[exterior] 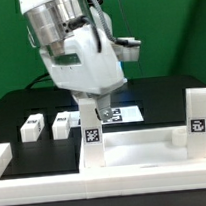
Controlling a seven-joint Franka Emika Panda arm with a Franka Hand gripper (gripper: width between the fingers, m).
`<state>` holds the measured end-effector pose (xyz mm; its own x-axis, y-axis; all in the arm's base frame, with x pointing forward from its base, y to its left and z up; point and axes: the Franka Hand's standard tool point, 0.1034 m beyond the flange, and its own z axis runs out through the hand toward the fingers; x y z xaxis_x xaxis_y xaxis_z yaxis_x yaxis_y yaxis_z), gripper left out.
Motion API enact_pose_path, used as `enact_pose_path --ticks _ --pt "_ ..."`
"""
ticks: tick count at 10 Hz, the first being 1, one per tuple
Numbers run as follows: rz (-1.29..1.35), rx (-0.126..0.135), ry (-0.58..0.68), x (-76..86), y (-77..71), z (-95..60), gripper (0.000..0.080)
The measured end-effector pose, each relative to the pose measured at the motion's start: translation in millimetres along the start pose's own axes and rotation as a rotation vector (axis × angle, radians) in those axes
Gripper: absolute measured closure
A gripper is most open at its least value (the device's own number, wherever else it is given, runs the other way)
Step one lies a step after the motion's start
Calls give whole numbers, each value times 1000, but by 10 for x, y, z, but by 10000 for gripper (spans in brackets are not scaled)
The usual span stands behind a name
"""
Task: Assemble desk
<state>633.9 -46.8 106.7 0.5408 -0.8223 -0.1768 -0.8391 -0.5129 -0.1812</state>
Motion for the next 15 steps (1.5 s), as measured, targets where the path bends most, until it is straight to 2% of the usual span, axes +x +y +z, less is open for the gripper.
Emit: enact_pose_path --ticks 1,3,4,5,6,7,8,9,10,11,12,13,14,15 --pt "-37 -1 1 6 5 8 168" --pt "-165 -2 2 9 9 8 155" --pt "-302 -24 11 14 19 10 151" --pt "-568 -105 53 22 8 14 151" --pt "-869 -135 86 83 -21 0 151" --pt "-942 -132 108 112 -26 8 151" --pt "-868 -130 104 94 -19 18 209" --pt "-869 -130 104 99 -15 17 209" --pt "-829 -127 106 97 -16 19 343" --pt "-765 -123 110 100 -14 18 343" --pt "-691 -122 117 132 10 9 504" --pt "-644 -119 120 134 12 9 504" --pt "-484 -110 125 136 20 8 504" --pt "-256 -87 128 137 34 9 504"
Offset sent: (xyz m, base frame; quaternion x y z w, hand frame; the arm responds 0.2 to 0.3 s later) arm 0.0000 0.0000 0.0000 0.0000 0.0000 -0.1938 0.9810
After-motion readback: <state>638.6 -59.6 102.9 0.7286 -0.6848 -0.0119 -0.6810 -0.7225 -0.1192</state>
